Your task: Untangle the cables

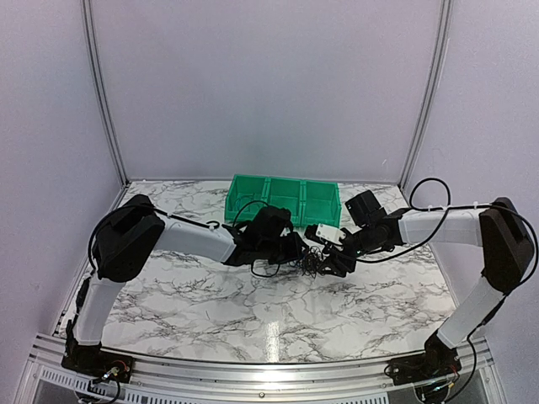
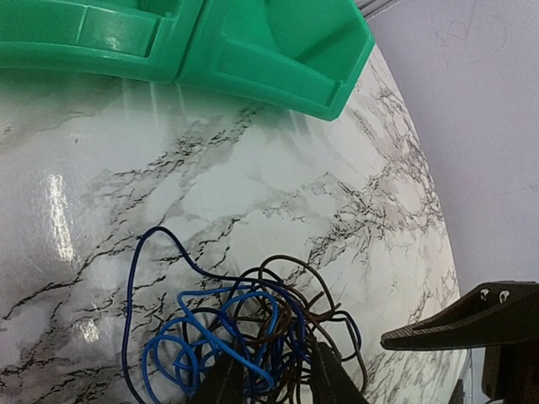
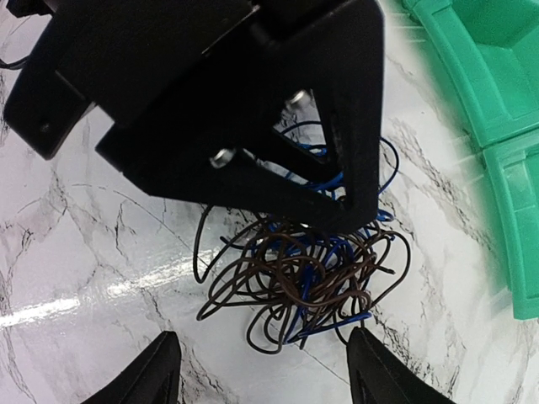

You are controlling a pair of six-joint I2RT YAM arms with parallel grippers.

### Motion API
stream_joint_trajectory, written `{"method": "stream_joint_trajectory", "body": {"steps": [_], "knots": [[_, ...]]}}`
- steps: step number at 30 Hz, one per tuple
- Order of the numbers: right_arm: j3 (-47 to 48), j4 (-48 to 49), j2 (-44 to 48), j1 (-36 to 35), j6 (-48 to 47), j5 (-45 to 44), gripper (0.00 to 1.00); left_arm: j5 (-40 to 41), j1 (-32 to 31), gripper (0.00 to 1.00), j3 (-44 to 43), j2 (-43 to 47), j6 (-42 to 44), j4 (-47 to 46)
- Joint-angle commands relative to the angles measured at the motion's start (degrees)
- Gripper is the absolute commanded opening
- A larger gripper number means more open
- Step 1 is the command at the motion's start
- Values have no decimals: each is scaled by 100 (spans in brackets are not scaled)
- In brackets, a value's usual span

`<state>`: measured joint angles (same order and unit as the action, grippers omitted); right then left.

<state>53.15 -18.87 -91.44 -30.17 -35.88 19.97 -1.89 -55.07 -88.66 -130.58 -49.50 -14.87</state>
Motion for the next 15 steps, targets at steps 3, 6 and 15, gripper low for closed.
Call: {"method": "stream_joint_trajectory", "body": {"steps": [3, 6, 15], "knots": [[12, 59, 97, 47, -16, -66, 67, 154, 40, 23, -208, -110, 14, -42], [12, 57, 86, 48, -18, -63, 67, 154, 40, 14, -168, -54, 55, -42], [16, 59, 88, 47, -12, -63, 67, 154, 49, 0, -60, -28, 148, -84]]}}
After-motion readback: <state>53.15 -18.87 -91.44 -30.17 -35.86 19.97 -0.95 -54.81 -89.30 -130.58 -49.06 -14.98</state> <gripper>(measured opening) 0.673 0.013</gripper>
